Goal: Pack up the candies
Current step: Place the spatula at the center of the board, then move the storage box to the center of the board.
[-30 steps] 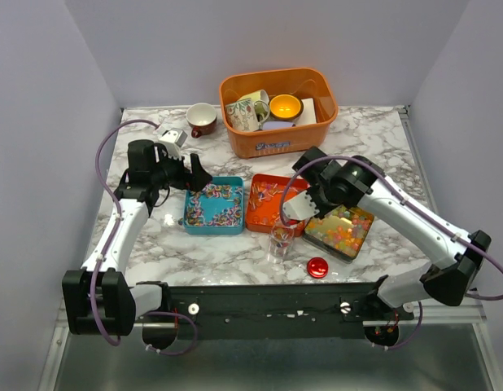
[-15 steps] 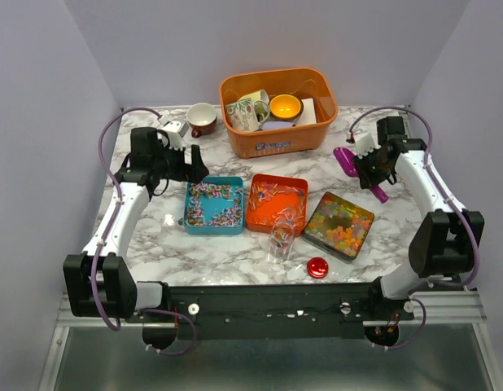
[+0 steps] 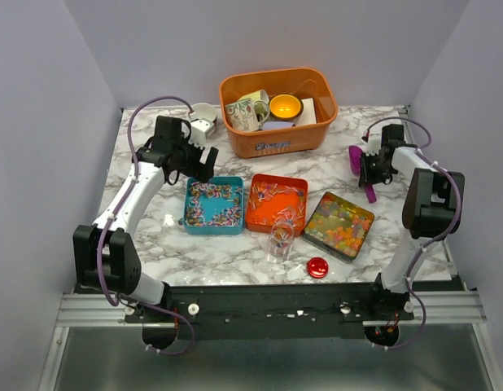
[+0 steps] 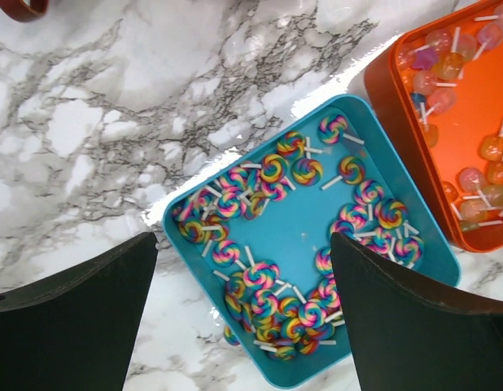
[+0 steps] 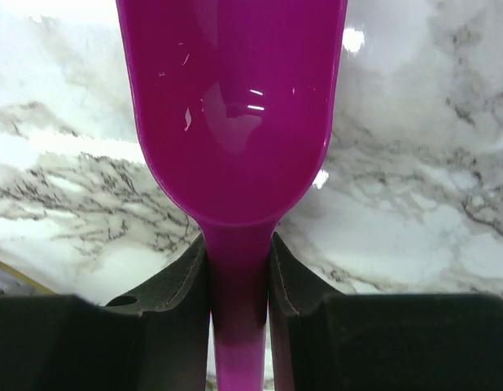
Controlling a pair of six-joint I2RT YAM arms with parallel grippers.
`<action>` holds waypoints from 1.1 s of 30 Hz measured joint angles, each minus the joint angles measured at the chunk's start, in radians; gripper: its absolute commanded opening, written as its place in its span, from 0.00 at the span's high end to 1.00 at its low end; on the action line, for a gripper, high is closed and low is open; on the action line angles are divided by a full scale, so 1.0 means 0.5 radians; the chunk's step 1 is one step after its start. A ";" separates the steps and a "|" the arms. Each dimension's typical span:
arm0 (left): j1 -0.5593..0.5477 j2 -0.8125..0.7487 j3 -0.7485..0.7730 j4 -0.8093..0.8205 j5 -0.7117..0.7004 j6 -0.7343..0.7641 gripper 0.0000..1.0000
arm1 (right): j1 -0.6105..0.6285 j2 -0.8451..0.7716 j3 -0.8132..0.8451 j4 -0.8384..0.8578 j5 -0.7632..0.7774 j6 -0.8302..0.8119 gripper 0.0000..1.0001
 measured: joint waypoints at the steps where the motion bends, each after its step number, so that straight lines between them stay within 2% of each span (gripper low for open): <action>1: -0.019 0.020 0.031 -0.003 -0.036 0.021 0.01 | 0.000 0.018 0.017 0.011 -0.006 0.003 0.56; 3: -0.054 0.060 0.085 -0.007 -0.121 0.043 0.01 | 0.001 0.034 0.050 0.034 -0.016 0.008 0.50; 10: -0.147 0.101 0.107 -0.017 -0.311 0.011 0.01 | 0.003 -0.036 0.111 0.038 -0.037 -0.021 0.41; 11: -0.155 0.101 0.103 -0.014 -0.311 -0.015 0.01 | 0.003 -0.076 0.109 0.023 -0.044 -0.035 0.34; 15: -0.159 0.090 0.034 0.014 -0.310 -0.082 0.01 | 0.003 -0.373 0.037 -0.023 -0.207 -0.175 0.31; 19: -0.150 -0.011 -0.154 0.034 -0.249 -0.246 0.01 | 0.008 -0.776 -0.112 -0.146 -0.605 -0.483 0.29; 22: -0.150 -0.144 -0.305 0.048 -0.193 -0.329 0.02 | 0.122 -1.003 -0.170 -0.404 -0.876 -0.855 0.35; 23: -0.150 -0.191 -0.350 0.054 -0.166 -0.328 0.03 | 0.219 -1.057 -0.203 -0.492 -0.908 -0.989 0.45; 26: -0.146 -0.358 -0.478 0.062 -0.105 -0.286 0.09 | 0.568 -1.231 -0.407 -0.718 -0.986 -1.337 0.64; 29: -0.107 -0.503 -0.535 0.066 -0.056 -0.237 0.11 | 0.811 -1.420 -0.716 -0.964 -0.985 -1.662 0.69; 33: 0.045 -0.641 -0.552 0.072 -0.022 -0.208 0.13 | 0.845 -1.601 -1.086 -1.085 -0.816 -1.985 0.81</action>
